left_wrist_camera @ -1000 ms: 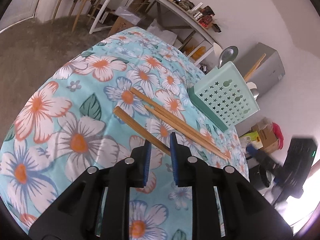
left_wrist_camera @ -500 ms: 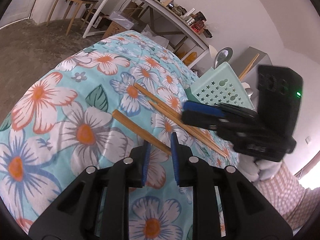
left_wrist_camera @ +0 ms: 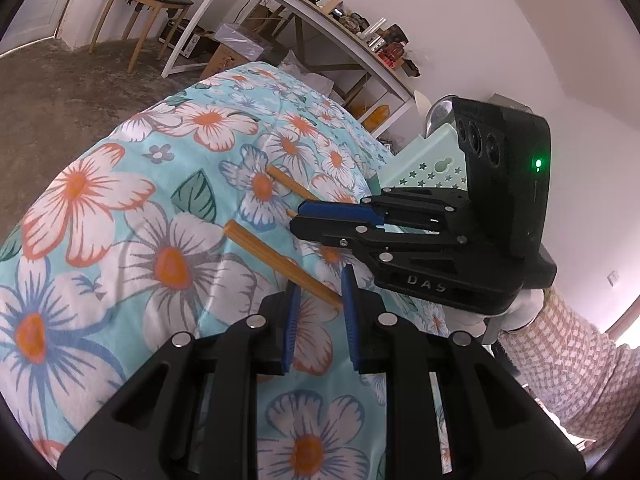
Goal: Organize utensils
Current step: 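Grasp a chopstick with the right tool beside the left tool's fingers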
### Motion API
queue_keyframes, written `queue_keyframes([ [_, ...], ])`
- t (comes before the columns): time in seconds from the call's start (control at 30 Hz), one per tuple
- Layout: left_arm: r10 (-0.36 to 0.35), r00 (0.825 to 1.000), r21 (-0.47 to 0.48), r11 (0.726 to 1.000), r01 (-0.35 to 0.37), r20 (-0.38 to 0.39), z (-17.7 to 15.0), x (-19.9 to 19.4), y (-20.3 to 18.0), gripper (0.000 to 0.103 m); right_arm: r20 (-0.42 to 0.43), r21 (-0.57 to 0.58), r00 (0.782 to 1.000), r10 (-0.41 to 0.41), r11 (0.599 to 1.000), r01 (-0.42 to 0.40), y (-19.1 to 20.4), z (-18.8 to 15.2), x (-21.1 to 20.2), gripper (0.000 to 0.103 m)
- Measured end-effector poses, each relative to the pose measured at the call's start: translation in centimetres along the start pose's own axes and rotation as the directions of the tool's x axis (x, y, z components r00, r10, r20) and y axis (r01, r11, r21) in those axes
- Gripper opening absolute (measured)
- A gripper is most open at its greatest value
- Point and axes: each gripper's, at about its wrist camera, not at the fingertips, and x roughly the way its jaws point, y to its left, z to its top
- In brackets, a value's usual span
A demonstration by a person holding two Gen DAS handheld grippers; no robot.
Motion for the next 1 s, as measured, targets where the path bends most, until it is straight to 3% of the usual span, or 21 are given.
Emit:
queue_keyframes([
  [0.17,0.007,1.000,0.002,1.000,-0.007,0.003,0.0,-0.1,-0.1,0.020,0.054,0.032,0.997,-0.054,0.998,0.052,-0.2,-0.3,-2.1,0.005],
  [0.3,0.014,1.000,0.009,1.000,-0.014,0.010,0.0,-0.4,-0.5,0.020,0.146,0.118,0.982,-0.116,0.988,0.099,-1.8,-1.0,-6.4,0.005],
  [0.4,0.019,1.000,0.016,1.000,-0.019,0.016,0.0,-0.8,-0.8,0.020,0.239,0.216,0.952,-0.191,0.966,0.139,-3.1,-2.5,-11.3,0.005],
  [0.6,0.031,0.999,0.032,0.999,-0.032,0.027,0.3,-1.1,-1.5,0.019,0.383,0.439,0.841,-0.383,0.876,0.199,-4.5,-8.0,-21.2,0.005],
  [0.7,0.037,0.999,0.050,0.998,-0.039,0.035,0.5,-1.3,-2.1,0.019,0.406,0.522,0.796,-0.449,0.829,0.201,-4.5,-10.8,-23.6,0.006],
  [1.0,0.050,0.997,0.113,0.992,-0.057,0.065,1.2,-2.2,-4.3,0.018,0.448,0.635,0.718,-0.533,0.755,0.164,-2.6,-16.2,-26.8,0.006],
])
